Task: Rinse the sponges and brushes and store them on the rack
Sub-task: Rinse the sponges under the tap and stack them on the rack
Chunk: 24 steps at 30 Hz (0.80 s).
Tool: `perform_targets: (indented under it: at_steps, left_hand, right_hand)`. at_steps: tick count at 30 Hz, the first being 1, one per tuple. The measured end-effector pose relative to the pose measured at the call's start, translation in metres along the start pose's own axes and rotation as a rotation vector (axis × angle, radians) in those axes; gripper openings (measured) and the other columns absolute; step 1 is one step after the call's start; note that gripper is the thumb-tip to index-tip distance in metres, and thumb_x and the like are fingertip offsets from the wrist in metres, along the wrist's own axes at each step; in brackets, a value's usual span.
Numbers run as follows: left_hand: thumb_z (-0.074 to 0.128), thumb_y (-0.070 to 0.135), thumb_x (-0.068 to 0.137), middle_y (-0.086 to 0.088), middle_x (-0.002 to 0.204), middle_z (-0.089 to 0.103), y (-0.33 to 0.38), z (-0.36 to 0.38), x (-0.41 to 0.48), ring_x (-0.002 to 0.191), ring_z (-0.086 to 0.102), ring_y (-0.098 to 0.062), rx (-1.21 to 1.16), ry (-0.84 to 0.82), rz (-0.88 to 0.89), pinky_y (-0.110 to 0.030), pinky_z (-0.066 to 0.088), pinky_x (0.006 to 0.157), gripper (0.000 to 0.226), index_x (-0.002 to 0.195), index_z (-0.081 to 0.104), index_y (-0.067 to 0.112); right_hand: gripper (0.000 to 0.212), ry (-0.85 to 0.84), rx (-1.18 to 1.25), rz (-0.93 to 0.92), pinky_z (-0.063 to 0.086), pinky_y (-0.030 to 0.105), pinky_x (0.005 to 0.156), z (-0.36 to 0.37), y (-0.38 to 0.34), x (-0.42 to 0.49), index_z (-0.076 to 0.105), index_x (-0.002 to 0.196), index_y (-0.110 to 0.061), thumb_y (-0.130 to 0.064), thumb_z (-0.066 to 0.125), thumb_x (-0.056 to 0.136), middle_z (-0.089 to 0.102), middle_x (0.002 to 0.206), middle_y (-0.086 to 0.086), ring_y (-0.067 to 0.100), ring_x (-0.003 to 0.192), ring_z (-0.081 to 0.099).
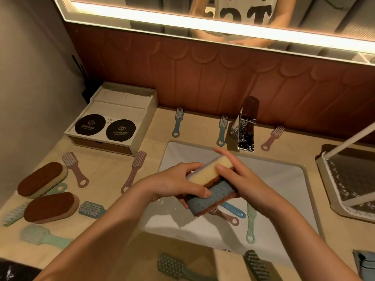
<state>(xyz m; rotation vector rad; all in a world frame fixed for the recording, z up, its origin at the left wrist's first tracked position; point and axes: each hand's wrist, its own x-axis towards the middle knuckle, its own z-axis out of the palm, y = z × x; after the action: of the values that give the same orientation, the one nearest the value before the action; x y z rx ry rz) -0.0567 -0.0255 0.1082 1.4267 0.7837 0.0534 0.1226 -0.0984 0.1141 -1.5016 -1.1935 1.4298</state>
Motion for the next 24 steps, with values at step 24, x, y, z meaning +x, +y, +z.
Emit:
perform_targets:
  at_steps: [24]
  left_hand:
    - [0.041, 0.038, 0.095, -0.001, 0.079, 0.065, 0.020, 0.075, 0.044, 0.077, 0.061, -0.018, 0.216, 0.797, 0.301, -0.028, 0.045, 0.065, 0.029, 0.084, 0.061, 0.021]
  right_hand:
    - [0.032, 0.584, 0.016, -0.140, 0.052, 0.026, 0.070, 0.017, 0.015, 0.002, 0.064, 0.081, -0.026, -0.040, 0.039, 0.095, 0.068, 0.078, -0.004, 0.007, 0.077, 0.064]
